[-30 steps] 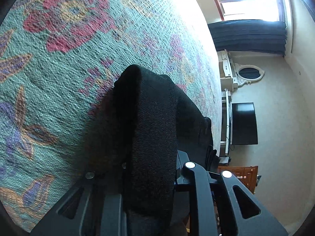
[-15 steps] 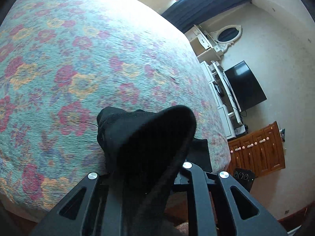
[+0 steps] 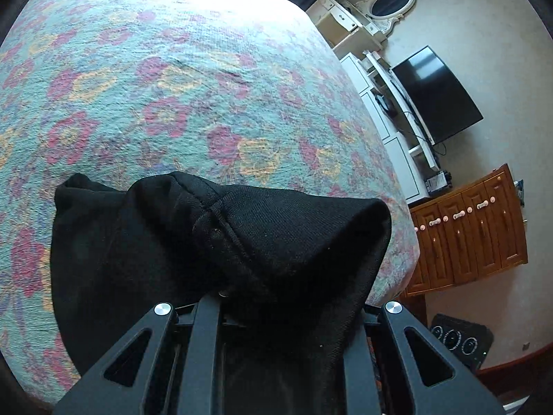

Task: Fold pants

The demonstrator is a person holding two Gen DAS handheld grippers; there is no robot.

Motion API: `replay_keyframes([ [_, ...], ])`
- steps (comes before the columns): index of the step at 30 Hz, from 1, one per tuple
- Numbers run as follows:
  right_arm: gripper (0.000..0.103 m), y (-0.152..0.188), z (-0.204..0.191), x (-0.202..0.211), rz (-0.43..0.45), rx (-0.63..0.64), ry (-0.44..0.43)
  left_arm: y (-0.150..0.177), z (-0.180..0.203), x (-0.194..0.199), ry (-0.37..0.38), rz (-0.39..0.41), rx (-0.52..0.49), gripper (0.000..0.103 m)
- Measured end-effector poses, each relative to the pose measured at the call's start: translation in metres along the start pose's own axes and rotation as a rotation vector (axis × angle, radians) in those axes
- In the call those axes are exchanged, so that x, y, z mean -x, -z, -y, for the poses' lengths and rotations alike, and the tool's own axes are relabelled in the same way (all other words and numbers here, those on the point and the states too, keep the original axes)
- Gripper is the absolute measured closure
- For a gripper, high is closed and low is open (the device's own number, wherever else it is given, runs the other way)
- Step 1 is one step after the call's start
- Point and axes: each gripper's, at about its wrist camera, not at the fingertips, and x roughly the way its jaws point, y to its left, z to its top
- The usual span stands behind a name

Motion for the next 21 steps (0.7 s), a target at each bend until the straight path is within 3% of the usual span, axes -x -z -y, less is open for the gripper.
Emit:
replay_keyframes([
  [2,0.025,-0.005,0.012,0.005,0.022,-0.039,0.005,0.006,0.003,-0.027,-0.040,-0.034,-0.002,0.087],
  [5,0.025,-0.009,0.030,0.011,0.049,-0.096,0.019,0.014,0.006,-0.056,-0.085,-0.080,0.020,0.075],
  [6,0.025,-0.010,0.036,0.013,0.058,-0.115,0.024,0.017,0.009,-0.058,-0.089,-0.087,0.021,0.065],
  [9,0.021,-0.013,0.054,0.015,0.068,-0.163,0.036,0.024,0.018,-0.046,-0.045,-0.070,0.008,0.045],
  [12,0.021,-0.013,0.068,0.013,0.054,-0.184,0.037,0.030,0.021,-0.011,0.009,0.002,-0.014,0.027],
  [16,0.021,-0.018,0.079,0.012,0.036,-0.171,0.019,0.046,-0.001,0.037,0.034,0.082,-0.001,0.024],
  [21,0.020,-0.034,0.091,0.007,0.015,-0.156,0.104,0.073,-0.066,0.076,-0.062,0.152,0.085,0.020],
])
